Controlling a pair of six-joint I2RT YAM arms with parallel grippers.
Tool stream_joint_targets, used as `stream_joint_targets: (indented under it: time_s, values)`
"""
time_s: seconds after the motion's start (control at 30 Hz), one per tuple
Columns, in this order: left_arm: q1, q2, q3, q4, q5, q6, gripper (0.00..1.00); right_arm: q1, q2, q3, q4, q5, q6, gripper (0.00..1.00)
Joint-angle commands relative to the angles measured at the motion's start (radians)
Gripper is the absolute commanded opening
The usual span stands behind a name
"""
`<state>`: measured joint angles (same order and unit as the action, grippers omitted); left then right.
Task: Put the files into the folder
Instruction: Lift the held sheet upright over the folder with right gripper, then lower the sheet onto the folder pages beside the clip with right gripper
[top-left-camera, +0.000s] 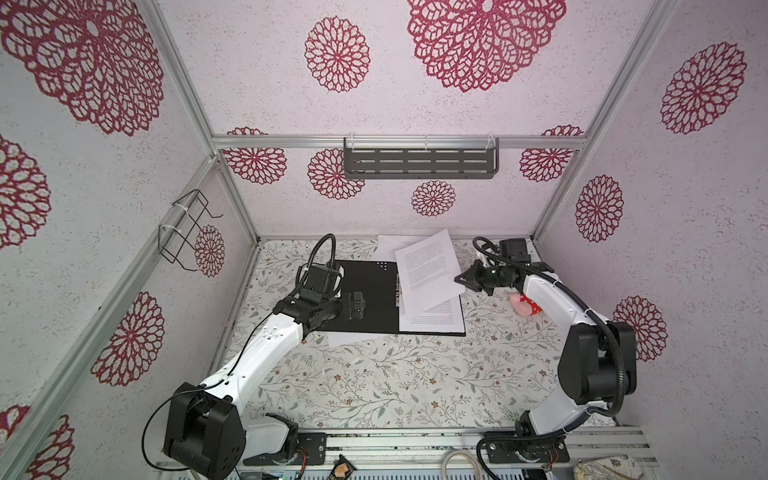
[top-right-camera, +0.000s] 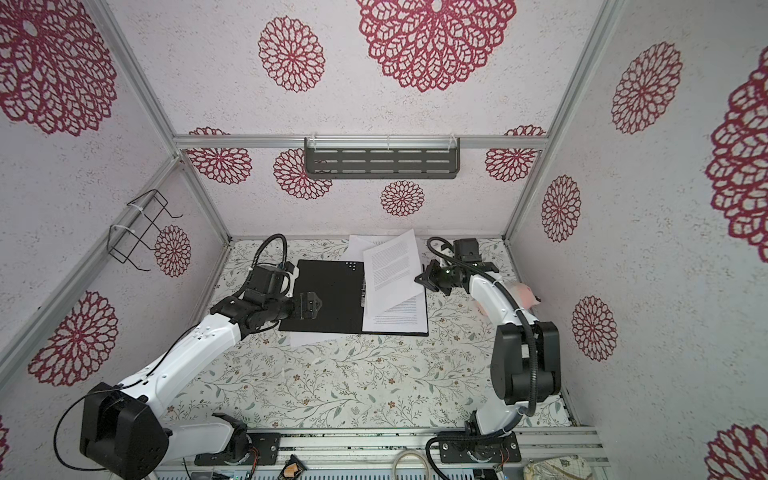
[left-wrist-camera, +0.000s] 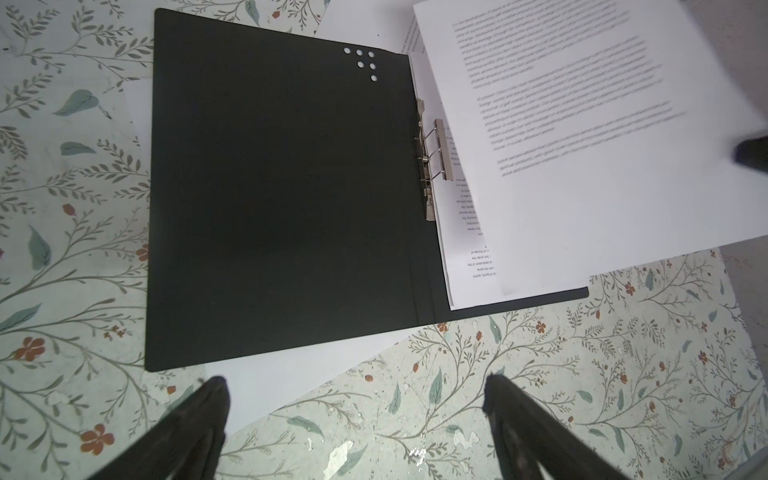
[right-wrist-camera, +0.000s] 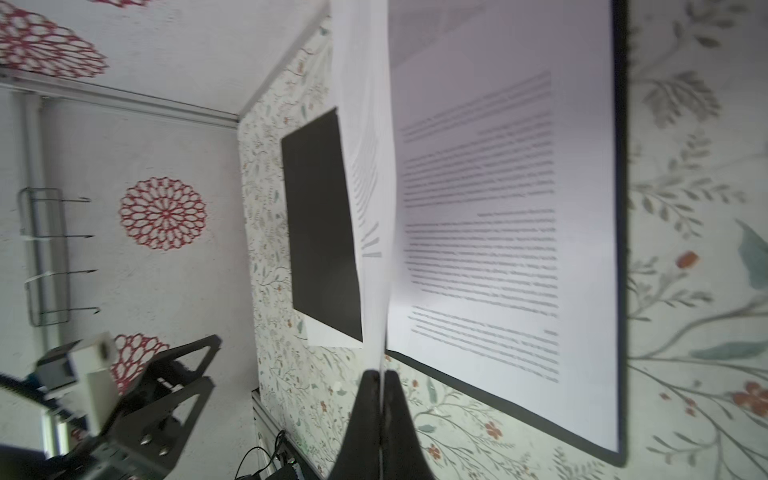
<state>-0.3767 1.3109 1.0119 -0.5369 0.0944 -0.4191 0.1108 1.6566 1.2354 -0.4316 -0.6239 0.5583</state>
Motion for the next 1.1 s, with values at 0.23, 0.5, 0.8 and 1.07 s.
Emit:
stream_joint_targets:
  time_s: [0.23,0.5,0.8,1.07]
  values:
    - [-0.003,-0.057,-0.027,0.093,0.215,0.029,0.99,0.001,-0.002,-0.055,0.053,0.149,-0.047,0.0]
    - [-0.09,-0.309,-0.188,0.321,0.246,0.079,0.98,0.003,0.035,-0.074,0.056,0.142,-0.088,0.0]
    - [-0.139,-0.399,-0.258,0.399,0.233,0.131,0.99,0.03,0.067,-0.041,0.018,0.155,-0.142,0.0]
    - [-0.139,-0.354,-0.237,0.376,0.219,0.129,0.99,0.055,0.09,-0.063,0.06,0.151,-0.108,0.0]
